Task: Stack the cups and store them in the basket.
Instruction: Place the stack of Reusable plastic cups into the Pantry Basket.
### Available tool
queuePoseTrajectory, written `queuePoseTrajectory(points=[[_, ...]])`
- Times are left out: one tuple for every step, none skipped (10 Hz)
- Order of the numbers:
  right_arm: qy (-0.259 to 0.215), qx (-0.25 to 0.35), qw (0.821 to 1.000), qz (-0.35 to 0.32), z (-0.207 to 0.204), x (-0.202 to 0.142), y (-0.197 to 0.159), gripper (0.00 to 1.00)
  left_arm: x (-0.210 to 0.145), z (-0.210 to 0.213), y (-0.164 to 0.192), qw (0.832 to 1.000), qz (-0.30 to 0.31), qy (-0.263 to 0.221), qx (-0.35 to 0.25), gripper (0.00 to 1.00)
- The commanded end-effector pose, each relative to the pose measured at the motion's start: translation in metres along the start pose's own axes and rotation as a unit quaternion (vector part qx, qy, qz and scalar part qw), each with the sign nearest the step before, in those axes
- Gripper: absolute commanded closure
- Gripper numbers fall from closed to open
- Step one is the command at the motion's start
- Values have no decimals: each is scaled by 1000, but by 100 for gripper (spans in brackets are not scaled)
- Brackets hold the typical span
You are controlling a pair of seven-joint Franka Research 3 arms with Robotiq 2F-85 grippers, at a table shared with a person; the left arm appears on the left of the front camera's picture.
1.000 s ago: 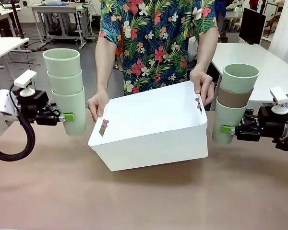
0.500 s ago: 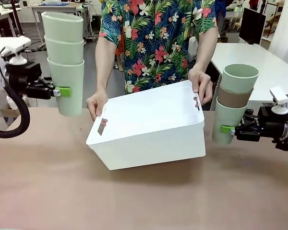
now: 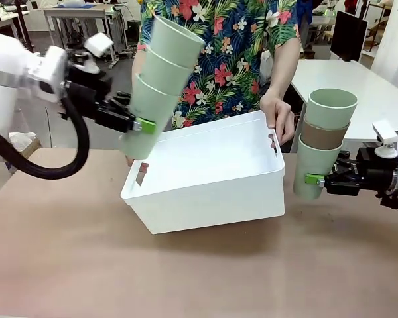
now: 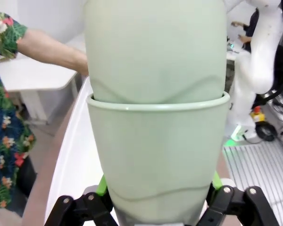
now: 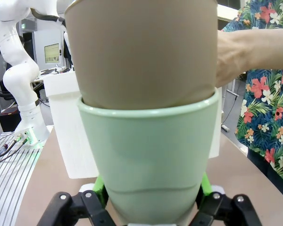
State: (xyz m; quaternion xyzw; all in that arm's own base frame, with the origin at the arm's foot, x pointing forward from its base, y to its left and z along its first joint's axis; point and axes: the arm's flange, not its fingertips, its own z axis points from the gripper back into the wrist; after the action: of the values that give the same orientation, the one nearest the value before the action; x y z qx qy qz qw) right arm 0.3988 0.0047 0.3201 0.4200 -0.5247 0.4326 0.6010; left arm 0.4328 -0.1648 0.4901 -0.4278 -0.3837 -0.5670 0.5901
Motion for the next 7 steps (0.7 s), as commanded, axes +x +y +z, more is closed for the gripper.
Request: queuePoseTrajectory(points=[[-4, 1, 1000, 5, 0, 5, 0, 14, 12, -21, 12, 998, 11, 58, -4, 14], [-4, 1, 1000, 5, 0, 5, 0, 14, 12, -37, 16, 996, 14, 83, -1, 14], [-4, 1, 1000, 5, 0, 5, 0, 14, 11, -51, 22, 994, 13, 110, 9, 14], [-4, 1, 1000, 5, 0, 5, 0, 14, 9, -62, 28, 991, 13, 132, 16, 14], [-4, 1, 1000, 5, 0, 5, 0, 14, 7, -72, 34, 988, 17, 150, 17, 14], [-4, 1, 1000, 5, 0, 5, 0, 14, 2, -82, 40, 985, 22, 169, 19, 14], [-4, 1, 1000, 5, 0, 5, 0, 14, -2, -91, 46, 982, 26, 187, 21, 14]])
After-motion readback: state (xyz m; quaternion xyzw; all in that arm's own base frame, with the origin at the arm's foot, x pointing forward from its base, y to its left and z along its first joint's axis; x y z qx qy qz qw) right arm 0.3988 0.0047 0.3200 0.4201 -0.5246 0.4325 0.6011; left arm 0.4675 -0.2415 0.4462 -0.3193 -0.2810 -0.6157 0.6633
